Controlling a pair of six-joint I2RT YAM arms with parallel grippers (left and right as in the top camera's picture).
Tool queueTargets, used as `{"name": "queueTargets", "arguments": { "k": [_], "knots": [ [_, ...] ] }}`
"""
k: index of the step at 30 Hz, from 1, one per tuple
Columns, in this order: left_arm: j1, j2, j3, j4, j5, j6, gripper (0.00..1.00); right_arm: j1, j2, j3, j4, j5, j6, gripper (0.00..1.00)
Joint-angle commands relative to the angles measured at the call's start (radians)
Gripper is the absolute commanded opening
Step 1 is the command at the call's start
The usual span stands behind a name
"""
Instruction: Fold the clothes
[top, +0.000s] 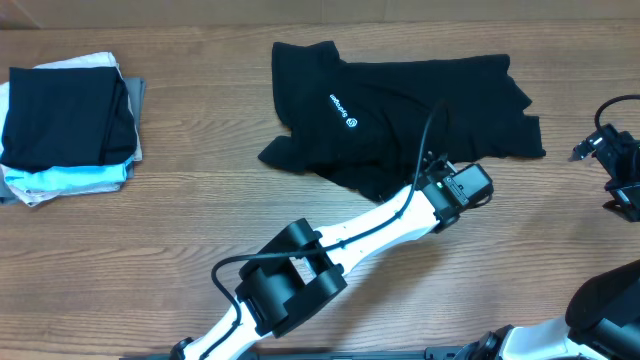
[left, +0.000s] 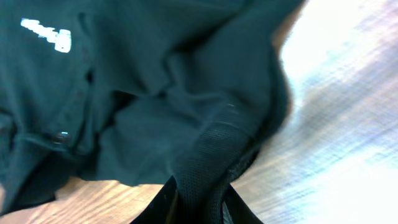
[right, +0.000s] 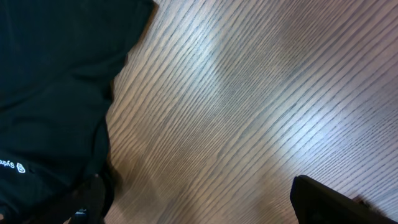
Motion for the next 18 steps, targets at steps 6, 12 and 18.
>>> {"name": "queueTargets", "arguments": {
  "k": [6,12,18],
  "knots": [
    [0.151,0.007,0.023,0.052,-0.032,0.0,0.22,-0.001,-0.019,0.016,0.002,-0.001,0.004,1.0],
    [0.219,0.004,0.024,-0.021,0.136,0.0,0.15,-0.001,-0.019,0.016,0.002,-0.001,0.004,1.0],
    [0.205,-0.039,0.032,-0.14,0.185,-0.014,0.06,-0.001,-0.019,0.016,0.002,-0.001,0.004,1.0]
  ]
}}
